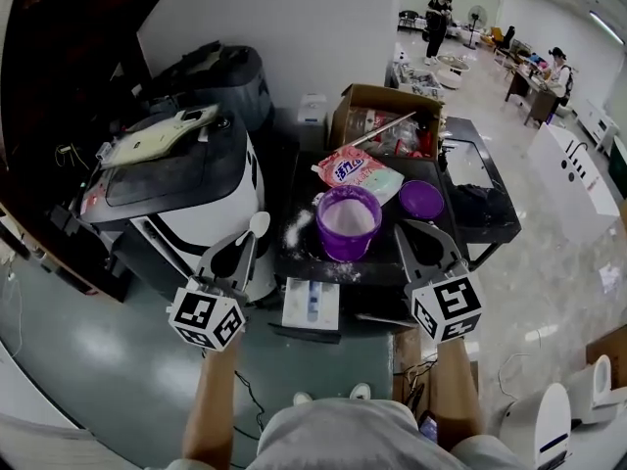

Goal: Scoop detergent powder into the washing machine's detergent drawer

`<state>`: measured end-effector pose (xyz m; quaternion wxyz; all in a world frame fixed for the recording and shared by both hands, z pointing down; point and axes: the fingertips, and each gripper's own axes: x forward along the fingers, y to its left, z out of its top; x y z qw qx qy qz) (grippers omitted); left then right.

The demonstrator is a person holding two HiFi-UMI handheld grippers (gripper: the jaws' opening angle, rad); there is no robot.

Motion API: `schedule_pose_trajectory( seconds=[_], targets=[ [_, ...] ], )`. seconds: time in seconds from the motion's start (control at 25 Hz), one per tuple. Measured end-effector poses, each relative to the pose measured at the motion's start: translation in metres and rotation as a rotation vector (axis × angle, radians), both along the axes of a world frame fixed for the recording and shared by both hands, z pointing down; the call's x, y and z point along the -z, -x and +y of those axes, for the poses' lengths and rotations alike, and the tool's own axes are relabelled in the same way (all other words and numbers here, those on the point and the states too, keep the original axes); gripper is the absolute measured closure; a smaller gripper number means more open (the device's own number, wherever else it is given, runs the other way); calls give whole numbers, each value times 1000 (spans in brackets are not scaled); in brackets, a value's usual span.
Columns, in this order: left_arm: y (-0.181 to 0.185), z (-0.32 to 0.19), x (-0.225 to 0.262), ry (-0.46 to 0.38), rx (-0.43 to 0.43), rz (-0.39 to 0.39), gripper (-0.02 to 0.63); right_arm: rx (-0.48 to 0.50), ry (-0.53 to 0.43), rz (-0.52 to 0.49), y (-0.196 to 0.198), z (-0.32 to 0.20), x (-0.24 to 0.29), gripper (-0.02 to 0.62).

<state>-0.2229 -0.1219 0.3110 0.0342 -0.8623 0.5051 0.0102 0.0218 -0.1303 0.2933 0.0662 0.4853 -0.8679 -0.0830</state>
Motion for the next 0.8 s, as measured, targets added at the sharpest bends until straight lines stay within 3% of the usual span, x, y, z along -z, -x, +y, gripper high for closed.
schedule_pose_trajectory(
  seconds=[0.32, 0.8],
  targets=[
    [-6, -2, 38, -92, -15, -74, 592, 34, -43, 2, 7, -12, 20, 598],
    [-7, -3, 56, -130, -28, -108, 592, 56, -76, 15, 19, -26, 30, 598]
  ],
)
